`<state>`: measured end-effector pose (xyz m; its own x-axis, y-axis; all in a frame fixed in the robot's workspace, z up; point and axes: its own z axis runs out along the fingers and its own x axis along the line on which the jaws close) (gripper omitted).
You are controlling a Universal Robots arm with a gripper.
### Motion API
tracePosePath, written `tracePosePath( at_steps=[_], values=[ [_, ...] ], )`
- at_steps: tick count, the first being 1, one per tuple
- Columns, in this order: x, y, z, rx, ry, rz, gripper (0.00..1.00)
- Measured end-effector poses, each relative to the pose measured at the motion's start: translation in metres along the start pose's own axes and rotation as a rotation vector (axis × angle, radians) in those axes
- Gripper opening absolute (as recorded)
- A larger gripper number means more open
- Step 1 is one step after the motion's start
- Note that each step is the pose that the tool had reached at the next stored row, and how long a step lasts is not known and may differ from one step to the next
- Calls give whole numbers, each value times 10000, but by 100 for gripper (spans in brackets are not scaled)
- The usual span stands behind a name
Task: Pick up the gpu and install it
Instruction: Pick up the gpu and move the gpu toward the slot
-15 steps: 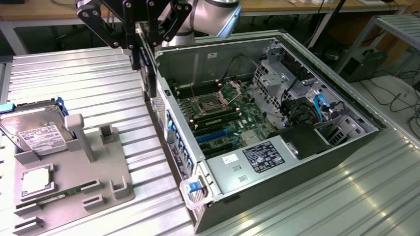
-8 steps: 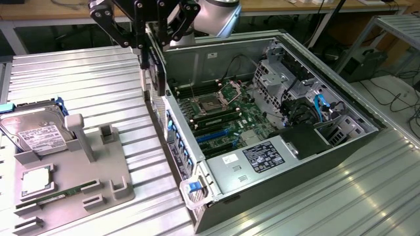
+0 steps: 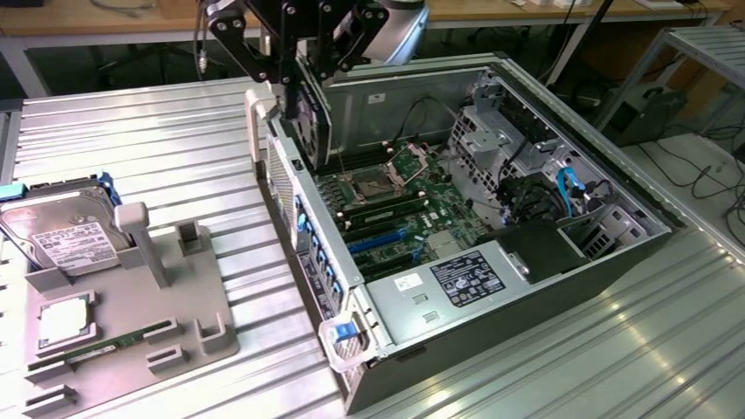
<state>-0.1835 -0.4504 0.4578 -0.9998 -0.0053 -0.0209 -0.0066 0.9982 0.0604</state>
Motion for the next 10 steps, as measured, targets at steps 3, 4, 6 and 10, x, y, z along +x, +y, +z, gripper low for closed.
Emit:
tracePosePath(
  at_steps=[3, 4, 6, 10],
  values=[
    [-98, -1, 6, 0, 1, -12, 28],
    [-118, -1, 8, -1, 1, -13, 28],
    [-156, -1, 10, 0, 1, -15, 28],
    [-221, -2, 16, 0, 1, -18, 28]
  ],
)
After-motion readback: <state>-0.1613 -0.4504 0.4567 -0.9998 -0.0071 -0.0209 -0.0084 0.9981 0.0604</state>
